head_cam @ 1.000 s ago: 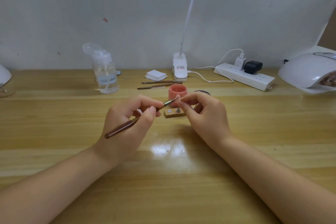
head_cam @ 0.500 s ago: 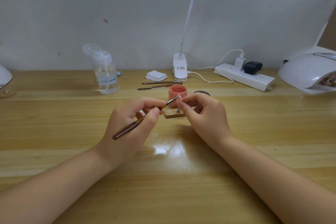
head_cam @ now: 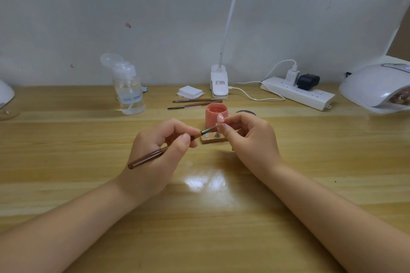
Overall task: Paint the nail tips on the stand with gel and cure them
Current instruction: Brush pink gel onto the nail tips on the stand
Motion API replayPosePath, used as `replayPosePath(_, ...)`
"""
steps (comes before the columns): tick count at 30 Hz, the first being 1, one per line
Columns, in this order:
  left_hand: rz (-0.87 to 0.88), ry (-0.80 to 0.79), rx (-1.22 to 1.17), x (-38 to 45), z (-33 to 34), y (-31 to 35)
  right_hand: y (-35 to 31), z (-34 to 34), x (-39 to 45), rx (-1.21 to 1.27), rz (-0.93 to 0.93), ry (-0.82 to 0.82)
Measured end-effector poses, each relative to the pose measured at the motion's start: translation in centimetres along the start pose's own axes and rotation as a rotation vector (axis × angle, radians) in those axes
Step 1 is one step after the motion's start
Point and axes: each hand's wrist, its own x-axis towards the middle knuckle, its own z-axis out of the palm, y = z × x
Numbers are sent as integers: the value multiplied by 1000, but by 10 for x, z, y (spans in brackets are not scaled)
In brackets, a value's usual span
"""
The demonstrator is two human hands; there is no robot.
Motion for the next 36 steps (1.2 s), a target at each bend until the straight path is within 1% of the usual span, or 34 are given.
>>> replayPosePath(6, -44, 92, -93, 11, 0, 4, 2, 0, 1, -3, 23, -11)
replayPosePath(10, -121, 206, -168, 40, -5, 8, 2, 1, 1, 4, 33, -6)
replayPosePath(12, -174, 224, -176, 56, -9, 9, 2, 1, 1, 4, 37, -4)
replayPosePath(16, -220, 124, -56, 89, -9, 8, 2, 1, 1, 8, 29, -6)
replayPosePath(21, -130, 31, 229, 123, -1, 16, 1, 2, 1, 6, 18, -12)
replayPosePath(28, -243, -187, 563, 148, 35, 16, 3, 2, 1, -13, 3, -14)
replayPosePath(30, -281, -226, 626, 151, 42, 14, 3, 2, 1, -7, 14, -13)
replayPosePath(32, -292, -231, 669, 152, 48, 11, 4, 2, 2, 0, 24, -11)
replayPosePath(36, -322, -234, 651, 150, 53, 4, 4, 3, 2, -19, 6, -13)
